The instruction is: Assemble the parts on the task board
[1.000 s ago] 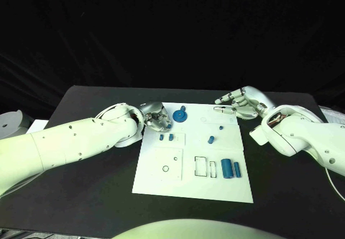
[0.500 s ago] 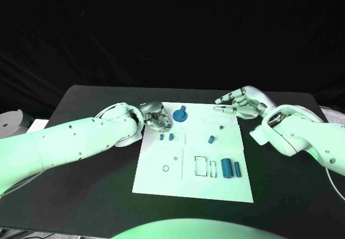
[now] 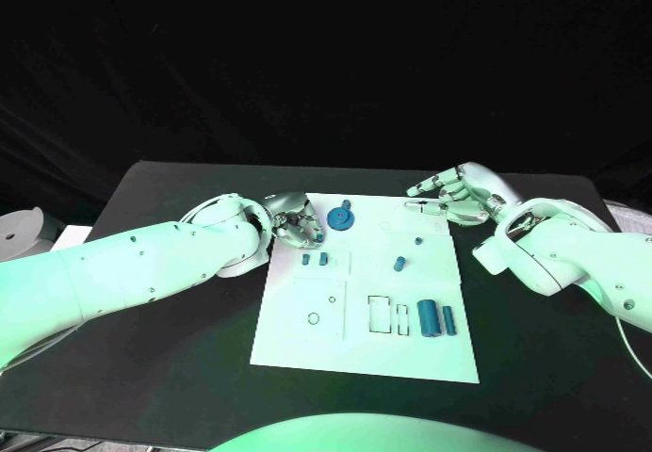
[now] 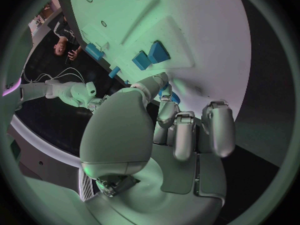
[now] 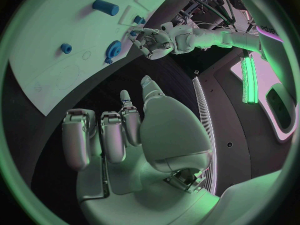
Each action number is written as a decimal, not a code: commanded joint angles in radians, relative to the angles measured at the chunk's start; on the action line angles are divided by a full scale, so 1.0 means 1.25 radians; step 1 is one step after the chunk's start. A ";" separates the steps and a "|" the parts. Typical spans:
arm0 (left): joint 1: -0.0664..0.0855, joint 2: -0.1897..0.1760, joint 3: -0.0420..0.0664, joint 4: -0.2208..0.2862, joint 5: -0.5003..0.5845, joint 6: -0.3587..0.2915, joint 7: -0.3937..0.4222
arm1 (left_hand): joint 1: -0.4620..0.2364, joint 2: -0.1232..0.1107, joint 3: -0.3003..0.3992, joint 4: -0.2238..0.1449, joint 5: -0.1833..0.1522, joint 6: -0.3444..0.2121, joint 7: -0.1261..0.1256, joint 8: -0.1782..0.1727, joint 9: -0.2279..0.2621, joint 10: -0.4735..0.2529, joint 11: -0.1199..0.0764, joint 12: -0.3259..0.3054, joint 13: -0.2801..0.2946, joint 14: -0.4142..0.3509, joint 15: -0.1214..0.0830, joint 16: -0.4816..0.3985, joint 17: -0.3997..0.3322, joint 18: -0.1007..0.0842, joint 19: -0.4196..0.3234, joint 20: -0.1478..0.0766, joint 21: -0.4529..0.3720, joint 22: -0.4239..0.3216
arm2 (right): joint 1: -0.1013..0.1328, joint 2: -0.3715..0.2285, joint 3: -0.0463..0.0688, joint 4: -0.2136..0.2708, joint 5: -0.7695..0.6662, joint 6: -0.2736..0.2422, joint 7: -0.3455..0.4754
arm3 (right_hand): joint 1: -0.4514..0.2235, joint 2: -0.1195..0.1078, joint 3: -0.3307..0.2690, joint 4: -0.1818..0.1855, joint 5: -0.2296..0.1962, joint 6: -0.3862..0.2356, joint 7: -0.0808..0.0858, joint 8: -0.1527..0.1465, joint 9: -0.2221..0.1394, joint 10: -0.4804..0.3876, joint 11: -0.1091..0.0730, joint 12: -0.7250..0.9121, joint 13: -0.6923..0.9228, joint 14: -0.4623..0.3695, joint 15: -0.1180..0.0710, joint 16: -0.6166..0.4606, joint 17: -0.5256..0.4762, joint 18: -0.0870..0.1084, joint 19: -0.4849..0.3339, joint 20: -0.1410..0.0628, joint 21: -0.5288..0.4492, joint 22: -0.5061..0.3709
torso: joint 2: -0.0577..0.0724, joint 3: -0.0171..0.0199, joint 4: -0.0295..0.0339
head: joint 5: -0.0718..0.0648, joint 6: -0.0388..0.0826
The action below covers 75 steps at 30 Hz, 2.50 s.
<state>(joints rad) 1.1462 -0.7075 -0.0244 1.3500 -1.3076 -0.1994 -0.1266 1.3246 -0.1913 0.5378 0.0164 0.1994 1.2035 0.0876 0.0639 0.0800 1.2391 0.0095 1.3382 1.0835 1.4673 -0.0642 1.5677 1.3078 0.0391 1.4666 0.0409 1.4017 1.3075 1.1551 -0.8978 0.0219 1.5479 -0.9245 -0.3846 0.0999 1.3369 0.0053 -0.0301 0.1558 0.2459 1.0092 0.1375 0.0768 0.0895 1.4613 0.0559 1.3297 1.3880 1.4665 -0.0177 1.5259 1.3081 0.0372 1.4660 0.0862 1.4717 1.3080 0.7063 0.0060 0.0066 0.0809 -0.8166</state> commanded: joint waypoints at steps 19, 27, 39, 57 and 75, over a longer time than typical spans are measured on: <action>-0.002 -0.001 -0.001 -0.005 0.004 0.022 -0.020 | -0.004 -0.023 -0.018 0.003 0.003 -0.069 0.018 -0.004 -0.014 -0.014 0.015 -0.013 -0.016 0.083 0.018 0.002 0.210 -0.002 0.053 0.013 -0.009 0.153 | 0.000 0.000 0.000 0.001 -0.005 0.002 0.007 | -0.006 -0.001 -0.004 -0.001 -0.002 0.004 -0.001 0.002 0.001 0.002 -0.005 -0.004 0.022 0.070 -0.006 -0.003 0.151 0.005 0.013 -0.005 -0.005 0.054 | 0.000 -0.0002 0.0001 | 0.000 -0.002; -0.002 -0.001 -0.001 -0.008 0.004 0.023 -0.022 | -0.003 -0.023 -0.018 0.003 0.003 -0.071 0.019 -0.003 -0.014 -0.015 0.016 -0.013 -0.018 0.083 0.019 0.002 0.210 -0.002 0.053 0.014 -0.009 0.153 | 0.000 0.000 0.000 0.000 -0.005 0.002 0.007 | -0.006 -0.001 -0.004 -0.001 -0.002 0.004 -0.001 0.002 0.001 0.002 -0.005 -0.004 0.022 0.070 -0.006 -0.003 0.151 0.005 0.013 -0.005 -0.005 0.054 | 0.000 -0.0001 0.0005 | 0.000 -0.002; 0.000 -0.017 0.007 -0.026 0.018 -0.006 -0.013 | 0.004 -0.033 -0.016 0.004 0.003 -0.144 0.032 -0.002 -0.014 -0.116 0.028 -0.110 -0.173 0.083 0.030 0.002 0.210 0.001 0.050 0.024 -0.024 0.148 | 0.000 0.001 0.000 -0.014 -0.005 0.002 0.006 | -0.006 -0.001 -0.005 -0.001 -0.002 0.004 -0.001 0.002 0.001 0.002 -0.005 -0.005 0.022 0.070 -0.006 -0.003 0.151 0.005 0.012 -0.005 -0.005 0.053 | -0.001 -0.0005 -0.0003 | -0.002 0.000; 0.036 -0.113 0.020 0.030 0.916 -0.108 0.238 | 0.028 -0.010 0.036 0.019 0.002 -0.143 0.050 0.027 -0.008 -0.271 0.045 -0.338 -0.457 -0.069 0.045 -0.193 -0.115 0.111 -0.150 0.041 -0.693 -0.135 | 0.000 -0.004 0.000 -0.037 -0.239 0.099 -0.117 | 0.112 -0.015 0.059 -0.043 0.004 0.023 0.003 0.001 0.001 -0.360 0.008 -0.791 -0.568 0.046 0.002 -0.072 0.063 0.036 -0.057 -0.001 -0.101 -0.098 | -0.001 -0.0017 0.0016 | -0.023 0.019; 0.022 -0.177 0.011 0.148 1.255 -0.008 0.371 | -0.014 0.029 -0.081 0.049 0.002 -0.163 0.053 0.054 -0.009 -0.298 0.059 -0.488 -0.609 -0.183 0.059 -0.326 -0.323 0.115 -0.177 0.056 -0.812 -0.233 | -0.001 0.001 0.000 0.020 -0.684 0.221 -0.295 | 0.100 -0.100 0.235 -0.009 -0.103 0.085 -0.028 -0.008 0.000 -0.275 -0.007 -0.967 -0.930 0.044 -0.017 -0.122 0.002 0.044 -0.052 -0.013 -0.141 -0.148 | 0.000 -0.0022 0.0012 | -0.049 0.041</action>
<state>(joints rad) 1.1740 -0.9266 -0.0115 1.5299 0.1813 -0.2591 0.2804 1.3077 -0.1605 0.4423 0.0787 0.1996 1.0035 0.1516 0.1267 0.0691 0.8599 0.0854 0.7314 0.3232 1.2422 0.0071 1.1580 0.9055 0.1638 1.2379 0.1124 0.3895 1.0175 1.1546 -0.8985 0.0219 1.5683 -1.6516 -0.1766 -0.2121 1.4613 -0.1101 0.2607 0.1444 0.1219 1.1132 0.1049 0.0718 0.0904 1.1103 0.0461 0.1245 0.2294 1.4666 -0.0326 1.3770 1.3073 0.0771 1.4019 0.0748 1.3010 1.1234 0.7050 0.0027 0.0079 0.0214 -0.7654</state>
